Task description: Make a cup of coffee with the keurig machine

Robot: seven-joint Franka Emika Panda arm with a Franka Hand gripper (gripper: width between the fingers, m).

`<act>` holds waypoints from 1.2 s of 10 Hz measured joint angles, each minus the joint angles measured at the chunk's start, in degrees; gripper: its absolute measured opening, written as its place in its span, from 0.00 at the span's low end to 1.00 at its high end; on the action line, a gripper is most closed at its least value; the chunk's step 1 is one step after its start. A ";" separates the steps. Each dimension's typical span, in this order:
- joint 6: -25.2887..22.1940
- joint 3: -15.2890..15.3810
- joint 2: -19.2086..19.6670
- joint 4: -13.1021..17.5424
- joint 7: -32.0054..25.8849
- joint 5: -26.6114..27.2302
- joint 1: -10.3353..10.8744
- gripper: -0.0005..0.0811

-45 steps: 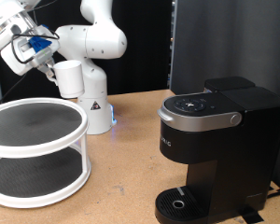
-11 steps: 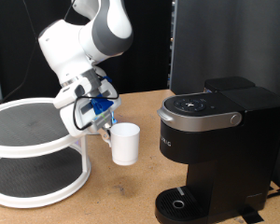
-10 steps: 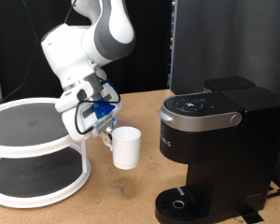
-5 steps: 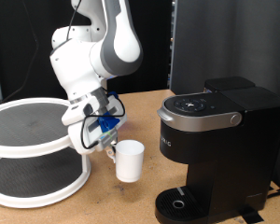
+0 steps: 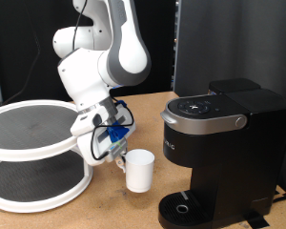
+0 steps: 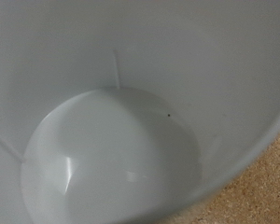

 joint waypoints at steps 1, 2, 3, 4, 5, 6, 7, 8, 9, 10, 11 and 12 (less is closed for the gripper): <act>0.00 0.53 0.56 0.52 -0.61 1.29 0.06 0.09; 0.00 1.06 0.97 1.02 -0.73 2.28 0.14 0.09; 0.00 1.60 1.41 1.59 -0.81 3.23 0.18 0.09; 0.03 2.17 2.06 2.31 -0.86 4.03 0.19 0.09; 0.13 2.69 2.69 3.06 -0.87 4.82 0.25 0.09; 0.48 3.17 3.47 3.93 -0.87 5.48 0.38 0.09; 0.96 3.72 4.33 4.82 -0.87 6.08 0.45 0.09; 1.57 4.22 5.33 5.83 -0.87 6.81 0.61 0.09; 2.05 4.73 6.32 6.87 -0.87 7.57 0.74 0.09; 2.37 5.23 7.33 7.93 -0.87 8.28 0.84 0.09; 2.52 5.70 8.21 8.98 -1.09 9.17 0.94 0.09; 2.55 6.17 8.85 9.88 -2.25 10.60 1.01 0.09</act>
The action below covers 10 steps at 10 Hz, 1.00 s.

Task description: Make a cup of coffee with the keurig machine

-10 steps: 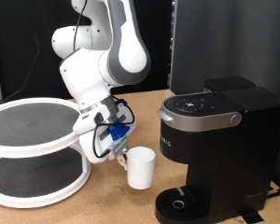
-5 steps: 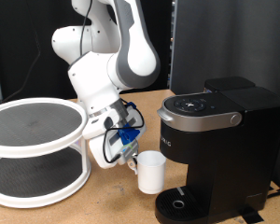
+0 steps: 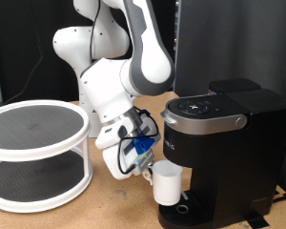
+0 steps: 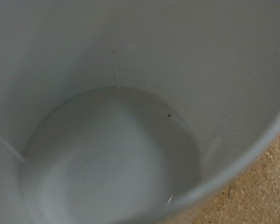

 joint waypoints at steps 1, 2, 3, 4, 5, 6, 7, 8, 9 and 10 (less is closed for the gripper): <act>0.01 0.43 0.53 0.66 -0.60 0.74 0.08 0.09; 0.01 0.83 0.87 1.03 -0.61 0.93 0.18 0.09; 0.01 1.26 0.94 1.15 -0.61 1.05 0.19 0.09; 0.02 1.69 0.96 1.15 -0.87 1.49 0.20 0.09; 0.05 2.10 0.98 1.16 -1.58 2.28 0.21 0.09; 0.07 2.42 0.99 1.16 -2.31 3.13 0.22 0.09; 0.08 2.72 0.99 1.18 -3.06 4.10 0.23 0.09; 0.12 2.98 1.04 1.22 -3.61 4.83 0.24 0.09; 0.71 3.34 1.29 1.43 -3.86 5.52 0.28 0.09; 1.80 3.66 2.05 1.96 -4.18 6.24 0.46 0.09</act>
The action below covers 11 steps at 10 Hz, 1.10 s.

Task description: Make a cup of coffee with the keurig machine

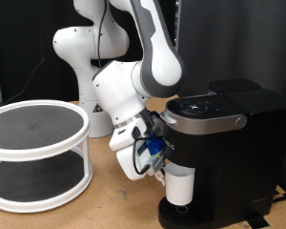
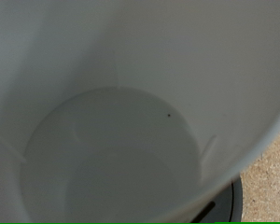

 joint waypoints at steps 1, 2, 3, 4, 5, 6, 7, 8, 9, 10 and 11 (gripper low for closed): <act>0.67 0.16 0.96 0.66 -0.80 0.87 0.18 0.09; 1.15 0.29 1.97 1.39 -1.71 1.86 0.26 0.09; 1.23 0.30 2.36 1.91 -2.63 2.83 0.28 0.09; 1.24 0.30 2.46 2.07 -2.79 2.98 0.28 0.09; 1.24 0.29 2.48 2.08 -2.79 2.97 0.27 0.09; 1.20 0.29 2.48 2.08 -2.79 2.97 0.27 0.09; 1.17 0.29 2.48 2.08 -2.78 2.97 0.27 0.09; 1.14 0.29 2.47 2.07 -2.75 2.90 0.26 0.22; 1.10 0.29 2.47 2.05 -2.72 2.79 0.24 0.39; 1.03 0.29 2.45 2.02 -2.68 2.64 0.22 0.39; 0.91 0.30 2.41 1.96 -2.57 2.40 0.19 0.61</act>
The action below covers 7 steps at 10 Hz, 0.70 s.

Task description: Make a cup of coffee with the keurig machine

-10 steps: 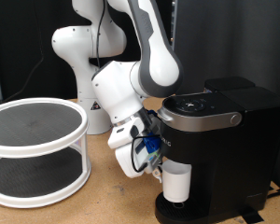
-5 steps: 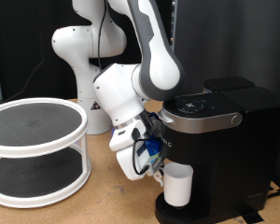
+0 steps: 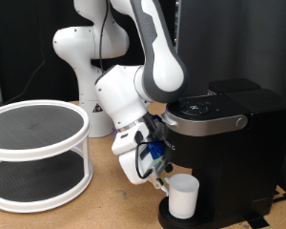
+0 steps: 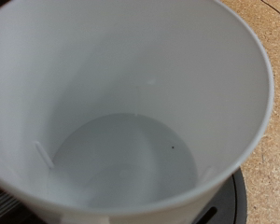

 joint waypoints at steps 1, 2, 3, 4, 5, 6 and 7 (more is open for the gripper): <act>-0.51 0.00 -0.18 -0.24 0.65 -0.93 -0.10 0.80; -1.98 -0.03 -0.77 -0.83 1.47 -2.13 -0.32 0.80; -4.17 -0.20 -2.07 -2.00 2.88 -4.11 -0.72 0.95; -6.88 -0.59 -4.15 -3.60 4.61 -6.47 -1.27 0.95; -9.36 -1.07 -6.53 -5.32 6.48 -8.91 -1.92 0.99; -11.16 -1.56 -8.87 -6.94 8.61 -11.42 -2.53 0.99; -11.98 -2.09 -11.15 -8.47 10.97 -14.15 -3.00 0.99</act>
